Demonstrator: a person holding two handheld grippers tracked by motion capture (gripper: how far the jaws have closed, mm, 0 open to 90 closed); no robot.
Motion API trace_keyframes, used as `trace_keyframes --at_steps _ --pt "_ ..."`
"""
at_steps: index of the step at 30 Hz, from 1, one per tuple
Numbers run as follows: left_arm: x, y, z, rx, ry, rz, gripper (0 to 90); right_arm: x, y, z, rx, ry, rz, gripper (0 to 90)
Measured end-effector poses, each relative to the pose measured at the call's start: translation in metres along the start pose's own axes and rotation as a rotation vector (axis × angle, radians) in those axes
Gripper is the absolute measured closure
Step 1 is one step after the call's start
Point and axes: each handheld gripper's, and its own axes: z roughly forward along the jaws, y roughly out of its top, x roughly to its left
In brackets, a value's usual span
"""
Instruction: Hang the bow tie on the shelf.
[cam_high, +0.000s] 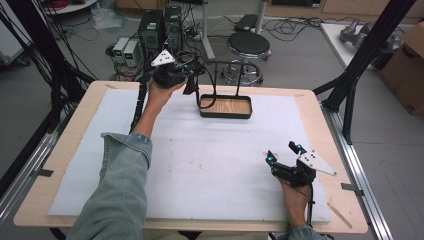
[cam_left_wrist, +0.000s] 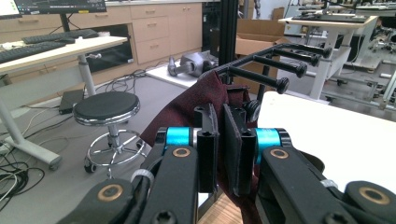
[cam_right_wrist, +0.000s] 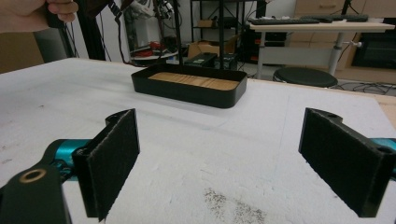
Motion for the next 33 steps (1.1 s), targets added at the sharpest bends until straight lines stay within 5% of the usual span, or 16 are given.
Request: trace_keyframes --at_steps 23,33 --pt "0.0 0.002 -0.006 0.02 -0.018 0.012 75.8 0.0 0.0 0.0 0.0 -0.003 -0.002 11.6" --pt "-0.003 0.008 -0.02 0.011 -0.024 0.054 68.8 0.0 0.0 0.0 0.003 -0.006 0.004 11.6"
